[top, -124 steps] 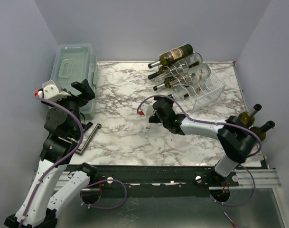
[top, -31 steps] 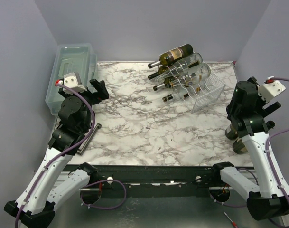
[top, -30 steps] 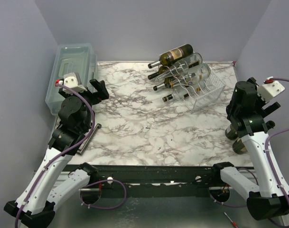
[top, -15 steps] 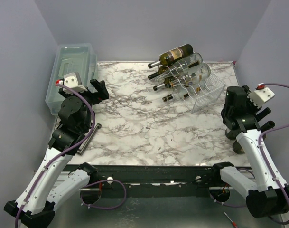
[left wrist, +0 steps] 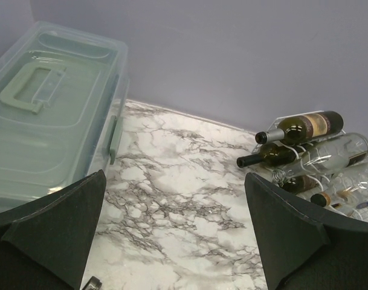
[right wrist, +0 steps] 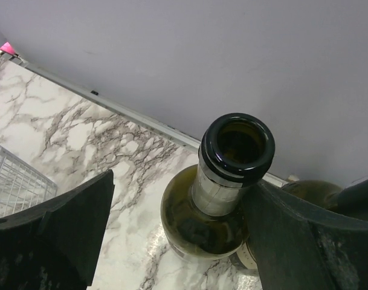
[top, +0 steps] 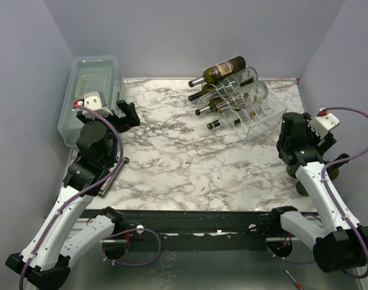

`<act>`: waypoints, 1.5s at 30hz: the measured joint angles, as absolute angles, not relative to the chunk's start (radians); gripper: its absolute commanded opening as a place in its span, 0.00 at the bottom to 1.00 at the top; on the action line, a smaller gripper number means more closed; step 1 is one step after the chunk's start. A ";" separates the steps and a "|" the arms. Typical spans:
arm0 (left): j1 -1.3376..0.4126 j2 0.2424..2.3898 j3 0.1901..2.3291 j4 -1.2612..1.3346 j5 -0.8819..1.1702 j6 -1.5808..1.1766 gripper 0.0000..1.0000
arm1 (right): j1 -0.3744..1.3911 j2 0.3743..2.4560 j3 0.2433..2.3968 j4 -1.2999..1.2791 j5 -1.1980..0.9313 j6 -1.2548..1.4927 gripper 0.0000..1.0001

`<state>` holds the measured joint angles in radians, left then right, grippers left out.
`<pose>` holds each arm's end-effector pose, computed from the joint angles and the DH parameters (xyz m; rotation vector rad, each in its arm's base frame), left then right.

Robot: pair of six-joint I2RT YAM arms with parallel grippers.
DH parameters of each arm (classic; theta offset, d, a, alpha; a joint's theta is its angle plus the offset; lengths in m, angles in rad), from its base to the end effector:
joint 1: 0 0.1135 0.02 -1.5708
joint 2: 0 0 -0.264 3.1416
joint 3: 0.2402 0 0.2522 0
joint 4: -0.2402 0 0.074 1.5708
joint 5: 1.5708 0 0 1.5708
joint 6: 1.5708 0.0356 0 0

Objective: Put the wine bottle on the wine rack

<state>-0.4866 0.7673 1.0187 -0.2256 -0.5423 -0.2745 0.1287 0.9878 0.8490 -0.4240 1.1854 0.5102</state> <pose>0.1472 -0.0571 0.4185 -0.2653 1.5287 -0.1836 0.2021 -0.0071 0.3128 0.9595 1.5777 -0.8070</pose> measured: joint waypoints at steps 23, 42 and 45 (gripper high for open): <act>-0.487 0.775 1.019 -0.226 -0.547 -0.265 0.99 | 0.120 0.942 0.845 -0.317 0.811 0.229 0.01; -0.487 0.775 1.019 -0.226 -0.551 -0.260 0.99 | 0.208 0.924 0.913 -0.398 0.189 0.117 0.01; -0.487 0.775 1.019 -0.226 -0.553 -0.258 0.99 | 0.290 0.923 0.913 -0.395 0.072 0.072 0.01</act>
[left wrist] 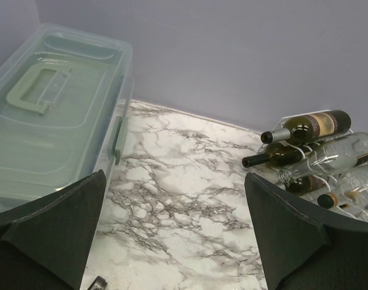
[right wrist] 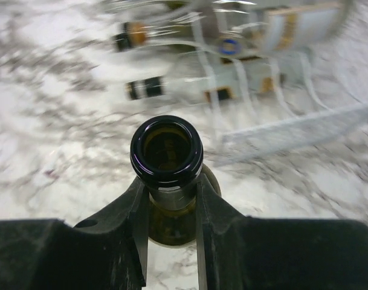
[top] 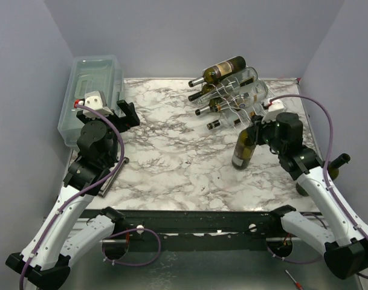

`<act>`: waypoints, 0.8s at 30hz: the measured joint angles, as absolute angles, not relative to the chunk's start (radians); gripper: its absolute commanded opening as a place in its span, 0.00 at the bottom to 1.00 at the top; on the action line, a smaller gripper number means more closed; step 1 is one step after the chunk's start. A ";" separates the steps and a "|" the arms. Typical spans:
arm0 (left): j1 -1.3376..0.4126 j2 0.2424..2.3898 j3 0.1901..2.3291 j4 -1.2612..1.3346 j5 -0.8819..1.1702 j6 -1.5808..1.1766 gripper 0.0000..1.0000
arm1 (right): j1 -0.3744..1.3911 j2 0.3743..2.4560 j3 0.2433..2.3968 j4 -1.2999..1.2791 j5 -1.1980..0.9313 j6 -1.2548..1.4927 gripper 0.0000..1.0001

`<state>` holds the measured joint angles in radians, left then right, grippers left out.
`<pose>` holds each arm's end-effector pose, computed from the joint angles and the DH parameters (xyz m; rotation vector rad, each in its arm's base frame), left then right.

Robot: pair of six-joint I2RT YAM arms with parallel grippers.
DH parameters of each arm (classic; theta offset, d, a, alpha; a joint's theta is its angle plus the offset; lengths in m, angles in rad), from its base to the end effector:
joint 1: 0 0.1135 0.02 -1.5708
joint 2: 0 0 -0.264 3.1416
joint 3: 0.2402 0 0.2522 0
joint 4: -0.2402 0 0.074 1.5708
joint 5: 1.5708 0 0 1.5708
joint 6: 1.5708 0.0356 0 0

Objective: Put the wine bottle on the wine rack

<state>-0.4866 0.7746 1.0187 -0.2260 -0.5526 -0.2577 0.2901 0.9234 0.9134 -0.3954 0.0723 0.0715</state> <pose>0.1491 -0.0577 0.4175 -0.2583 1.5360 -0.1588 0.1990 0.0567 0.3384 -0.1689 1.9715 0.1640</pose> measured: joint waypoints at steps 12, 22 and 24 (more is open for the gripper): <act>-0.487 0.775 1.019 -0.226 -0.570 -0.249 0.99 | 0.698 1.082 0.961 -0.255 -0.059 -0.075 0.01; -0.487 0.755 1.019 -0.226 -0.609 -0.242 0.99 | 1.040 1.391 1.178 -0.255 0.256 -0.329 0.01; -0.487 0.746 1.019 -0.226 -0.618 -0.242 0.99 | 1.063 1.415 1.179 -0.255 0.312 -0.402 0.01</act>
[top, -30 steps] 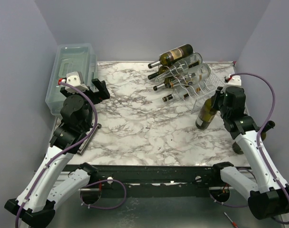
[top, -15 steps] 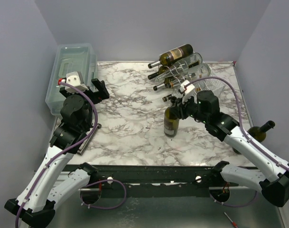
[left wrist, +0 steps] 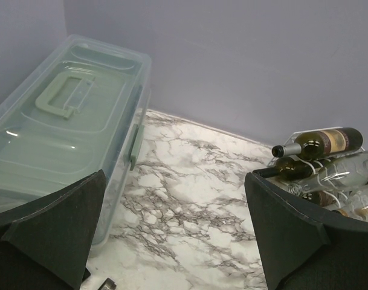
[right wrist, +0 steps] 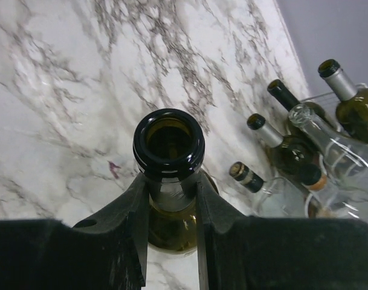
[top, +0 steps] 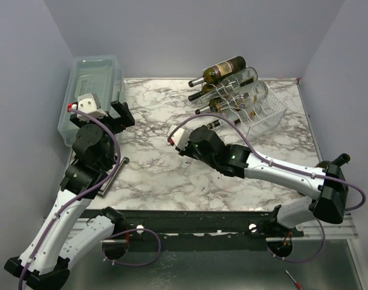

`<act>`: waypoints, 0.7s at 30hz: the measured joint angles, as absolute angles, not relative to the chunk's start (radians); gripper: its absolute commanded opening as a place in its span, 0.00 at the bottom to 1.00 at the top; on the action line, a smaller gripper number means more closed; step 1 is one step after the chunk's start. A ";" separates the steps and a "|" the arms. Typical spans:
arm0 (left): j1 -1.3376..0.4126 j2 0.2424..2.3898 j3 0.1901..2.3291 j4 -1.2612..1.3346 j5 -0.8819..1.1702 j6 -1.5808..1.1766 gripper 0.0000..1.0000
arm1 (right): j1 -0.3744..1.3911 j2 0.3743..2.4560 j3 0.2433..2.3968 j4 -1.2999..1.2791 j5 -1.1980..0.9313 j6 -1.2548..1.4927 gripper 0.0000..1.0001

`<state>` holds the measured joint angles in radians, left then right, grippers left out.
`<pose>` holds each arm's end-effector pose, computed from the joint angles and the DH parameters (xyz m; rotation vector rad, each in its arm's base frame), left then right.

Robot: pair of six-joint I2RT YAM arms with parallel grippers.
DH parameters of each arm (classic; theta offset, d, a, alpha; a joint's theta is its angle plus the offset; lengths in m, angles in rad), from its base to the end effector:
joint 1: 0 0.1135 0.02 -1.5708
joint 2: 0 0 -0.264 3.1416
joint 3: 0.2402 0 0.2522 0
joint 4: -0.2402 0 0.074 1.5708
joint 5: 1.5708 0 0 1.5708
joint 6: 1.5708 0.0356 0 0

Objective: Put the wine bottle on the wine rack

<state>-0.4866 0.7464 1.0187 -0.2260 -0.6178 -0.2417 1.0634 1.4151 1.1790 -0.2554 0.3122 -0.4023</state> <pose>0.1413 -0.0514 0.4212 -0.3049 1.5034 -0.1089 0.1681 0.2799 0.3244 -1.2151 1.6359 0.0924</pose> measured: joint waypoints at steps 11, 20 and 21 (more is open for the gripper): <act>-0.485 0.731 1.019 -0.226 -0.637 -0.242 0.99 | 1.087 1.527 1.176 -0.239 0.481 -0.702 0.01; -0.484 0.731 1.019 -0.226 -0.637 -0.242 0.99 | 1.087 1.620 1.164 -0.216 0.588 -0.818 0.01; -0.484 0.731 1.019 -0.226 -0.637 -0.242 0.99 | 1.087 1.620 1.159 -0.211 0.594 -0.829 0.01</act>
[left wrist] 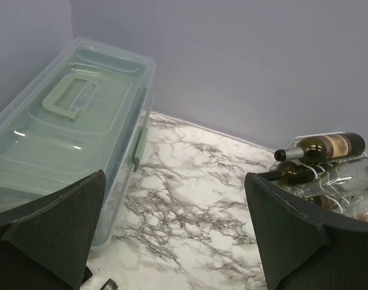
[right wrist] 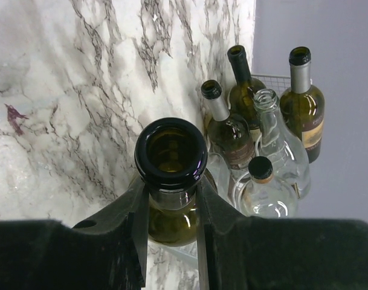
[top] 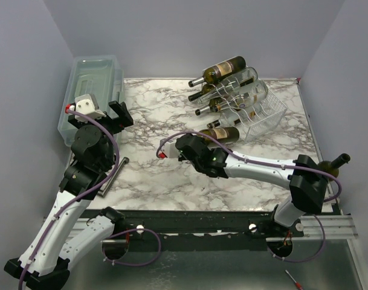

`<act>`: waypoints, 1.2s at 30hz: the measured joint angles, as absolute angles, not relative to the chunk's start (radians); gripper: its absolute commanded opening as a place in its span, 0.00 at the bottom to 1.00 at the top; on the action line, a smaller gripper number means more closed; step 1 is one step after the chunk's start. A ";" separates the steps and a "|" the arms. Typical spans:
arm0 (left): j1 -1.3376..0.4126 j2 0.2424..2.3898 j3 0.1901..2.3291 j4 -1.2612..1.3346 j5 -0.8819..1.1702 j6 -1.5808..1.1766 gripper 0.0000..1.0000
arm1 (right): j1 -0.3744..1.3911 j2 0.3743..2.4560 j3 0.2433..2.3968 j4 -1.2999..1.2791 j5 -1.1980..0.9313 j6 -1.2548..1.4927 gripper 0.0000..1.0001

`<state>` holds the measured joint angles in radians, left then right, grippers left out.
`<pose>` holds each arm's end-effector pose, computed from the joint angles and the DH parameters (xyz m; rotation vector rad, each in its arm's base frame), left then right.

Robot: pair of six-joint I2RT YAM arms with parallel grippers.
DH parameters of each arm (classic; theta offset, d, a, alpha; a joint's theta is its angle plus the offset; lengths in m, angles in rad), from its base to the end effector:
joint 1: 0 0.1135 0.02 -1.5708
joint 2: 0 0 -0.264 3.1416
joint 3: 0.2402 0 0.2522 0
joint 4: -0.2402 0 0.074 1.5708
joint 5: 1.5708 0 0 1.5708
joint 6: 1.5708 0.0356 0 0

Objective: Put the wine bottle on the wine rack

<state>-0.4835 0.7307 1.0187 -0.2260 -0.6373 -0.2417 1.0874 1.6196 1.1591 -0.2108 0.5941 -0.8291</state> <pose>0.1370 -0.0480 0.4232 -0.3271 1.4862 -0.0990 0.1850 0.3095 0.2577 -1.5638 1.4841 -0.5148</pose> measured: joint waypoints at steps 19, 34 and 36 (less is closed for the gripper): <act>-0.484 0.720 1.019 -0.226 -0.637 -0.242 0.99 | 1.004 1.618 1.105 -0.186 0.601 -0.973 0.01; -0.484 0.718 1.019 -0.226 -0.636 -0.243 0.99 | 0.921 1.620 0.996 -0.212 0.602 -1.115 0.01; -0.484 0.718 1.019 -0.226 -0.636 -0.243 0.99 | 0.904 1.620 0.963 -0.175 0.614 -1.145 0.01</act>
